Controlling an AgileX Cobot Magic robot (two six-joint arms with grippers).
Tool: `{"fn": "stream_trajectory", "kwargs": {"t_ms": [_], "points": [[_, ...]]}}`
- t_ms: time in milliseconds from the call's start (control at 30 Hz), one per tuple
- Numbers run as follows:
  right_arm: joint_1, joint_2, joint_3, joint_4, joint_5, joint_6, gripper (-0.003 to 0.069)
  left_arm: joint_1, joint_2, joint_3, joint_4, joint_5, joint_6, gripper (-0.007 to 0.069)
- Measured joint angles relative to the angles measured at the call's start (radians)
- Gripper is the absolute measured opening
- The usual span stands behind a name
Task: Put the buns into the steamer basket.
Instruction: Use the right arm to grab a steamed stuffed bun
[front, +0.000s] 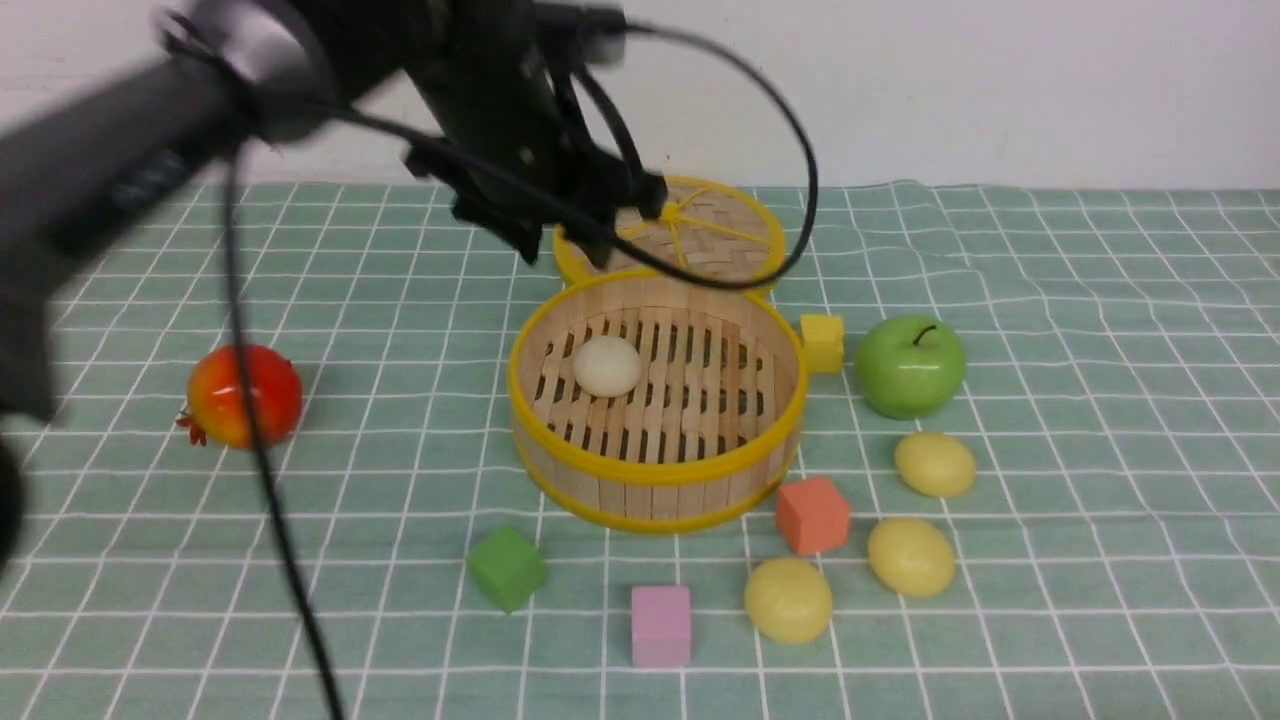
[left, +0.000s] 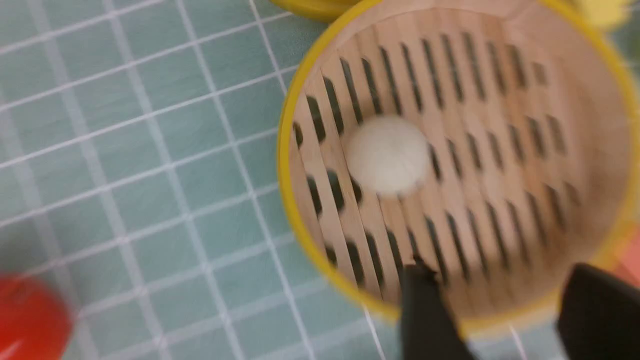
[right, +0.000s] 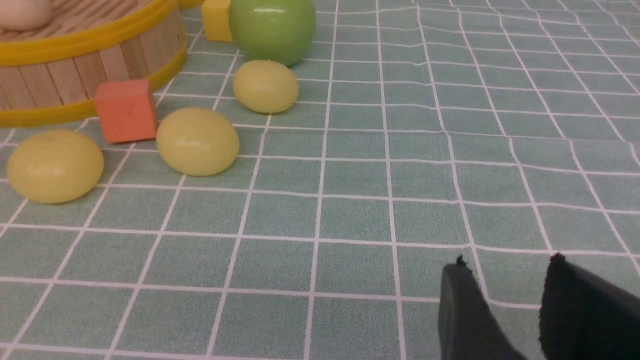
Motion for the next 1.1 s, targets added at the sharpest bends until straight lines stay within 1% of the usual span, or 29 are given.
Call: {"fn": "stream_trajectory", "kwargs": {"t_ms": [33,67,100,133,167,200,267,300,400,433,467,500,600,633,667,700,767,900,967,1033,1067,1100], "points": [[0.0,0.0,0.0,0.0,0.0,0.0,0.024,-0.007,-0.041,0.01,0.003,0.023,0.0,0.0262],[0.0,0.0,0.0,0.0,0.0,0.0,0.024,-0.009,-0.052,0.01,0.003,0.027,0.0,0.0248],[0.0,0.0,0.0,0.0,0.0,0.0,0.024,-0.017,-0.104,0.028,0.004,0.043,0.0,0.0181],[0.0,0.0,0.0,0.0,0.0,0.0,0.024,-0.032,-0.189,0.083,0.003,0.056,0.003,0.0074],[0.0,0.0,0.0,0.0,0.0,0.0,0.024,-0.037,-0.232,0.109,0.003,0.059,0.006,0.0039],[0.0,0.0,0.0,0.0,0.0,0.0,0.024,-0.045,-0.297,0.186,-0.001,0.06,0.006,-0.0013],[0.0,0.0,0.0,0.0,0.0,0.0,0.024,-0.047,-0.364,0.266,-0.004,0.054,0.006,-0.0014],[0.0,0.0,0.0,0.0,0.0,0.0,0.024,-0.048,-0.446,0.374,-0.016,0.015,0.006,-0.0014],[0.0,0.0,0.0,0.0,0.0,0.0,0.024,-0.048,-0.592,0.544,-0.036,-0.081,0.006,-0.0014],[0.0,0.0,0.0,0.0,0.0,0.0,0.024,-0.048,-0.678,0.706,-0.055,-0.192,0.006,-0.0014],[0.0,0.0,0.0,0.0,0.0,0.0,0.024,-0.048,-0.738,0.779,-0.072,-0.245,0.006,-0.0014],[0.0,0.0,0.0,0.0,0.0,0.0,0.024,-0.048,-0.808,0.906,-0.097,-0.339,0.007,-0.0014],[0.0,0.0,0.0,0.0,0.0,0.0,0.024,-0.048,-0.945,1.12,-0.148,-0.508,0.019,-0.0014],[0.0,0.0,0.0,0.0,0.0,0.0,0.024,-0.048,-1.0,1.236,-0.179,-0.608,0.031,-0.0014],[0.0,0.0,0.0,0.0,0.0,0.0,0.024,-0.048,-1.008,1.252,-0.184,-0.622,0.033,-0.0014],[0.0,0.0,0.0,0.0,0.0,0.0,0.024,-0.048,-1.065,1.357,-0.223,-0.717,0.045,-0.0014],[0.0,0.0,0.0,0.0,0.0,0.0,0.024,-0.048,-1.15,1.494,-0.29,-0.845,0.056,-0.0014],[0.0,0.0,0.0,0.0,0.0,0.0,0.024,-0.048,-1.266,1.668,-0.33,-1.012,0.09,-0.0014],[0.0,0.0,0.0,-0.005,0.0,0.0,0.024,-0.048,-1.312,1.711,-0.331,-1.08,0.121,-0.0014],[0.0,0.0,0.0,-0.006,-0.006,0.0,0.024,-0.048,-1.334,1.731,-0.332,-1.113,0.144,-0.0014],[0.0,0.0,0.001,0.004,-0.021,0.008,0.024,-0.048,-1.36,1.74,-0.335,-1.133,0.167,-0.0014],[0.0,0.0,0.005,0.044,-0.045,0.033,0.024,-0.048,-1.381,1.745,-0.336,-1.149,0.178,-0.0014]]}}
